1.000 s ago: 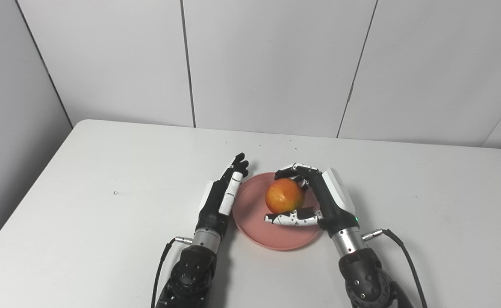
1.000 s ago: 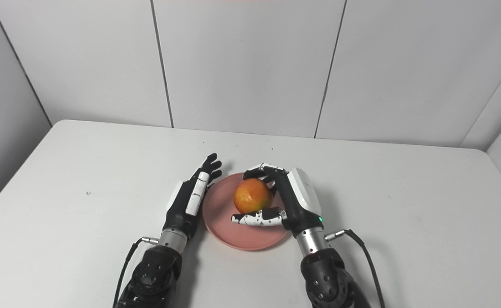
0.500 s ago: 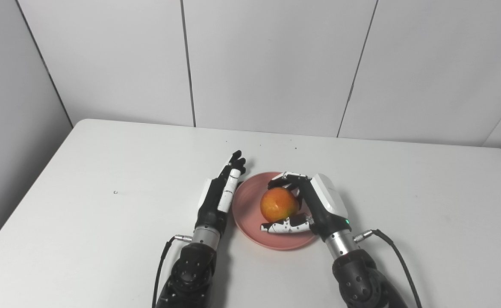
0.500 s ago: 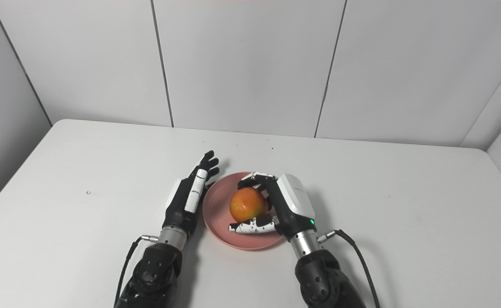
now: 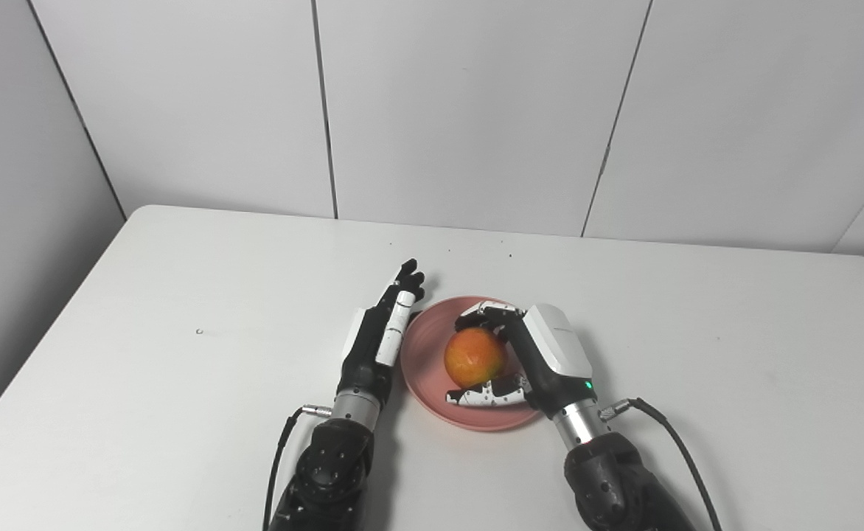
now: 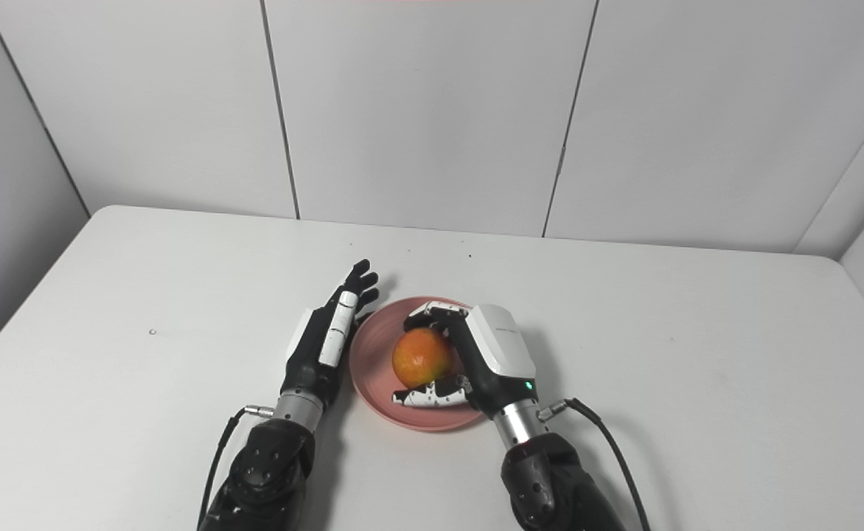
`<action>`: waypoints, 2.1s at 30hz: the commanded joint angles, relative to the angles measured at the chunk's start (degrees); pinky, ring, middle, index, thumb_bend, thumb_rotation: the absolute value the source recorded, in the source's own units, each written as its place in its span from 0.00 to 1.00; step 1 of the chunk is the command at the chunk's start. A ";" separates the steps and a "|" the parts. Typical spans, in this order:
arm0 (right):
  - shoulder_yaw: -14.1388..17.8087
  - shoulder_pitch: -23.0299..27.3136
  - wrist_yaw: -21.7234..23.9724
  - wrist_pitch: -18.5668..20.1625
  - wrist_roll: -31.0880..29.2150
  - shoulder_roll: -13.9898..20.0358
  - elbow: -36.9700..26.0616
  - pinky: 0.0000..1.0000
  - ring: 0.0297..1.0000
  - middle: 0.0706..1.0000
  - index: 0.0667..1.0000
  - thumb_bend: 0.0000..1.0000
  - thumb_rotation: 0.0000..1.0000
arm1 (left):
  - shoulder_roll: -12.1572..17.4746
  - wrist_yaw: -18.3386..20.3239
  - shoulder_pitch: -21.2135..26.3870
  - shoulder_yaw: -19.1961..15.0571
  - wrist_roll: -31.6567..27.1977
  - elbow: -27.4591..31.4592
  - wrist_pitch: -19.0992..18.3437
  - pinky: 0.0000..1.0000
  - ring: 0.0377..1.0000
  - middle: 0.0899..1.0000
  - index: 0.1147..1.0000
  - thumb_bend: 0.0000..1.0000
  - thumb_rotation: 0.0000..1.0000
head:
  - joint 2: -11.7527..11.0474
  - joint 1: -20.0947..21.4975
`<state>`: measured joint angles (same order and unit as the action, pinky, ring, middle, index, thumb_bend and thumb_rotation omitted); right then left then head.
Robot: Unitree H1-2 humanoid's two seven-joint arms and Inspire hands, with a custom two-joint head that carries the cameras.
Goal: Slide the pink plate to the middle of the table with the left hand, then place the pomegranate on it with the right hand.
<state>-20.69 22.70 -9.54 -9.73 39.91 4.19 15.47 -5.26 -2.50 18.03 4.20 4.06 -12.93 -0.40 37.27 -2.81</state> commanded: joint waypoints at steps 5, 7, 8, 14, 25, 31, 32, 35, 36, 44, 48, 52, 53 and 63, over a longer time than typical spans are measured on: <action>-0.49 2.62 -2.58 -2.75 1.70 0.52 -0.87 0.52 0.60 0.49 0.43 0.52 0.00 | -0.70 -0.66 2.17 0.22 0.56 0.83 2.19 0.88 0.92 0.93 0.91 0.63 1.00 | -0.04 0.11; -0.58 2.68 -2.68 -3.00 1.60 0.62 -0.81 0.52 0.61 0.49 0.43 0.52 0.00 | -0.51 -0.66 2.25 0.31 0.72 0.42 3.01 0.88 0.92 0.93 0.91 0.64 1.00 | -0.06 0.08; -0.62 2.72 -2.79 -3.15 1.59 0.67 -0.73 0.53 0.61 0.49 0.43 0.52 0.00 | -0.42 -0.68 2.28 0.37 0.83 0.24 3.37 0.89 0.92 0.93 0.91 0.64 1.00 | -0.07 0.10; -0.70 2.59 -2.39 -3.44 1.01 0.90 -1.04 0.60 0.68 0.64 0.46 0.51 0.12 | 0.02 -1.54 2.46 0.67 2.38 -0.88 5.58 0.90 0.93 0.93 0.91 0.66 1.00 | -0.07 0.21; -0.75 1.84 0.76 -2.07 0.25 1.27 -3.28 0.73 0.79 0.77 0.46 0.51 0.16 | 0.58 -2.35 3.38 -0.13 2.64 -3.32 8.56 0.94 0.95 0.94 0.91 0.65 1.00 | 0.05 0.23; -0.66 1.38 0.79 -3.01 -0.35 1.26 -3.49 0.81 0.87 0.86 0.72 0.64 0.42 | 0.87 -2.15 3.47 -0.22 2.54 -3.20 8.32 0.94 0.95 0.94 0.91 0.65 1.00 | 0.14 0.29; -0.66 1.29 0.73 -3.18 -0.42 1.28 -3.51 0.82 0.87 0.86 0.73 0.64 0.43 | 0.82 -2.15 3.45 -0.29 2.47 -3.00 7.95 0.94 0.95 0.94 0.91 0.65 1.00 | 0.15 0.30; -0.73 1.07 0.73 -3.49 -0.66 1.33 -3.83 0.85 0.90 0.88 0.77 0.65 0.46 | 0.74 -1.99 3.43 -0.44 2.22 -2.72 7.29 0.95 0.96 0.95 0.91 0.65 1.00 | 0.22 0.34; -0.76 1.02 0.77 -3.50 -0.68 1.35 -3.95 0.86 0.90 0.89 0.78 0.65 0.47 | 0.72 -1.92 3.43 -0.48 2.14 -2.70 7.23 0.95 0.96 0.95 0.92 0.65 1.00 | 0.22 0.34; -0.24 0.36 0.03 -4.83 -1.70 1.08 -4.98 0.88 0.94 0.93 0.89 0.67 0.54 | 0.49 -1.63 3.43 -0.65 1.84 -2.29 6.28 0.94 0.95 0.94 0.92 0.65 1.00 | 0.30 0.43; 0.23 -0.12 -0.29 -5.30 -2.21 0.75 -5.74 0.92 0.96 0.95 0.93 0.67 0.56 | 0.69 -1.67 3.43 -0.37 2.43 -2.35 6.32 0.96 0.96 0.95 0.92 0.66 1.00 | 0.35 0.46; 0.77 -0.60 -1.53 -6.19 -2.67 0.46 -6.09 0.94 0.96 0.96 0.95 0.67 0.57 | 0.64 -1.59 3.33 -0.39 2.23 -2.32 6.28 0.96 0.96 0.95 0.92 0.66 1.00 | 0.36 0.49; 1.02 -0.67 -2.34 -6.70 -2.68 0.31 -5.85 0.94 0.95 0.95 0.94 0.67 0.57 | 0.60 -1.61 3.32 -0.43 2.17 -2.31 6.24 0.96 0.96 0.95 0.92 0.66 1.00 | 0.31 0.52; 6.23 -1.32 -6.90 -10.19 -8.35 -1.78 -2.82 0.83 0.89 0.92 0.93 0.65 0.74 | 0.33 -1.49 3.00 -0.72 1.51 -1.42 4.83 0.95 0.94 0.94 0.91 0.67 1.00 | 0.24 1.14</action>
<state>-15.30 20.36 -14.64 -16.83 32.41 2.80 13.65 -4.58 -4.13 19.37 3.39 5.75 -16.54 4.05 37.53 -1.58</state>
